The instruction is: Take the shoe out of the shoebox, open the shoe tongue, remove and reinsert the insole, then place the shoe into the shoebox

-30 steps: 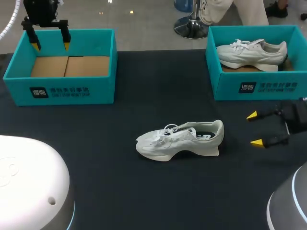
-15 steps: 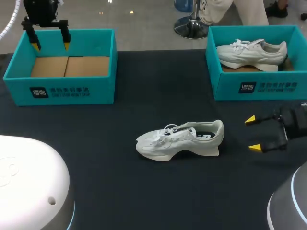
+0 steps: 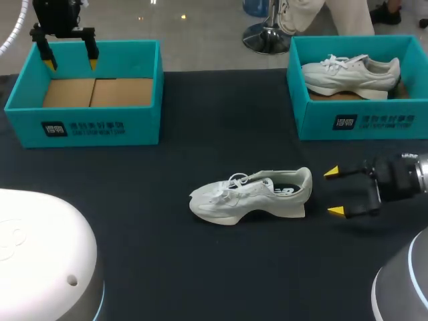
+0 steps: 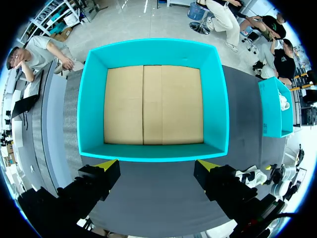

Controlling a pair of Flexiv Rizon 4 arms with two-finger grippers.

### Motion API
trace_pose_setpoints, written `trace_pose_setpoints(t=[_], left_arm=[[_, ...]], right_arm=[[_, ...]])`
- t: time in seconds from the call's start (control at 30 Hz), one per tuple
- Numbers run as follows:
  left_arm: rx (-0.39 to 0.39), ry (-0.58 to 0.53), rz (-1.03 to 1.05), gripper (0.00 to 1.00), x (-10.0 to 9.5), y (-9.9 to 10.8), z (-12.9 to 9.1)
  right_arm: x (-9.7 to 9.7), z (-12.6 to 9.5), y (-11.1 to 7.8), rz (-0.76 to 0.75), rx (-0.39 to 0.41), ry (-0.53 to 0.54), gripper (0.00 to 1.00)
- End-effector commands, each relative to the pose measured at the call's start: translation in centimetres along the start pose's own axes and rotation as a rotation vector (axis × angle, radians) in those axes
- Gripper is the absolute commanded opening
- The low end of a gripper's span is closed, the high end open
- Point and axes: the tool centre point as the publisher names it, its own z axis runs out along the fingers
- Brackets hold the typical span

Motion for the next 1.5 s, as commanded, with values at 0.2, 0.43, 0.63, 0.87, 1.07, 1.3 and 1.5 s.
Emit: trace_pose_setpoints(t=[0.2, 0.43, 0.63, 0.87, 1.07, 1.3, 1.5], left_arm=[[-0.001, -0.001, 0.0, 1.0, 0.0, 0.0, 0.0], [-0.001, -0.001, 0.0, 1.0, 0.0, 0.0, 0.0], [-0.001, -0.001, 0.0, 1.0, 0.0, 0.0, 0.0], [-0.001, -0.001, 0.0, 1.0, 0.0, 0.0, 0.0], [-0.001, -0.001, 0.0, 1.0, 0.0, 0.0, 0.0], [-0.001, -0.001, 0.0, 1.0, 0.0, 0.0, 0.0], [-0.001, -0.001, 0.0, 1.0, 0.0, 0.0, 0.0]], right_arm=[[-0.2, 2.1, 0.0, -0.001, -0.033, -0.016, 1.0], [-0.2, 3.2, 0.4, -0.004, -0.055, -0.021, 1.0], [-0.2, 4.0, 1.4, 0.0, -0.061, -0.011, 1.0], [-0.1, 5.0, 1.7, 0.02, -0.059, 0.006, 1.0], [0.0, 5.7, 1.4, 0.032, -0.061, 0.017, 1.0], [0.0, 6.8, 1.1, 0.042, -0.067, 0.025, 1.0], [0.0, 7.7, 1.0, 0.054, -0.06, 0.028, 1.0]])
